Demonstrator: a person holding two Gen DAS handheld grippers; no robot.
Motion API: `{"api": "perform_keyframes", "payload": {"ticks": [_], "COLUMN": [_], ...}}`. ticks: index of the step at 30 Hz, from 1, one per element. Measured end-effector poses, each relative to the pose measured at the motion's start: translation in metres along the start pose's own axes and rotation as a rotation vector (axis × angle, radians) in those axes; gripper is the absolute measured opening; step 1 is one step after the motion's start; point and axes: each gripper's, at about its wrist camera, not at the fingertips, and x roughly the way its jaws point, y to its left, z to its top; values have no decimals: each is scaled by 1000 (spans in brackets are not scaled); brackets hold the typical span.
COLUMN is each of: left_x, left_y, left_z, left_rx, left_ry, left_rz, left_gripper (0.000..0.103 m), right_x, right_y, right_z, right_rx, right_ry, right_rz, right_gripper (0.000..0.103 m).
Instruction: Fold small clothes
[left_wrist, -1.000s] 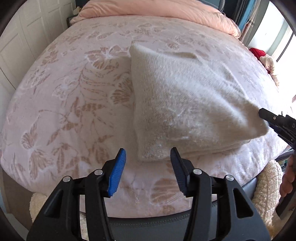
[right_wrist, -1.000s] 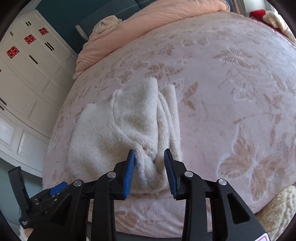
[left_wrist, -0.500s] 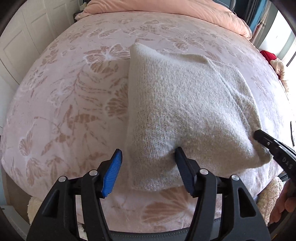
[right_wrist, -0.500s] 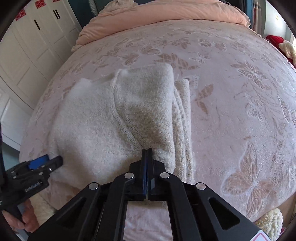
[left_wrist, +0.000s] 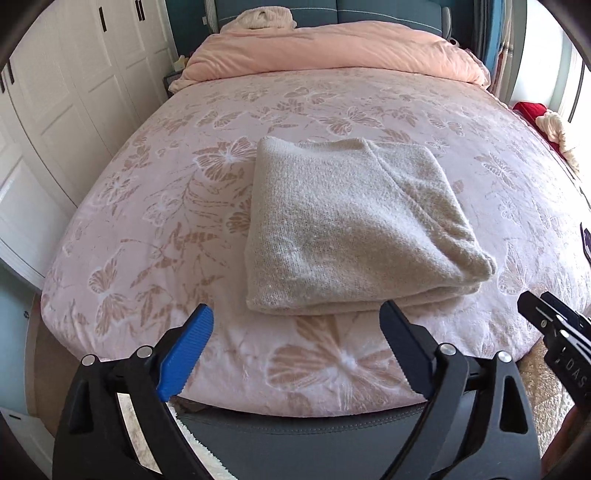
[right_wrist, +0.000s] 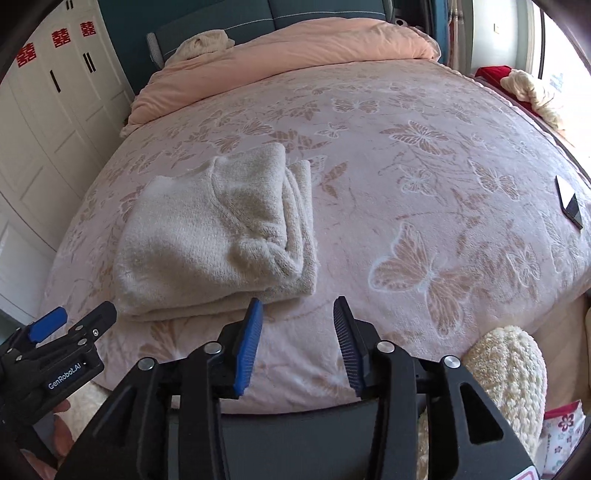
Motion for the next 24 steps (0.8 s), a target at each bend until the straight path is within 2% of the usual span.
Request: {"api": "perform_keyframes", "payload": {"ticks": [7, 16, 24], "left_x": [-13, -27, -28], "left_y": [-11, -23, -18], "left_z": [-12, -23, -25], "left_rx": [-39, -11, -39], "left_ry": [-9, -69, -75], "left_rz": [-23, 52, 53], "left_gripper": [90, 90, 90], "right_x": [-13, -20, -22], "right_y": [12, 22, 27], "right_z": [-15, -25, -30], "right_rx": [-55, -77, -89], "right_ry": [-21, -27, -34], "right_rz": [24, 27, 8], "right_gripper": [49, 51, 51]}}
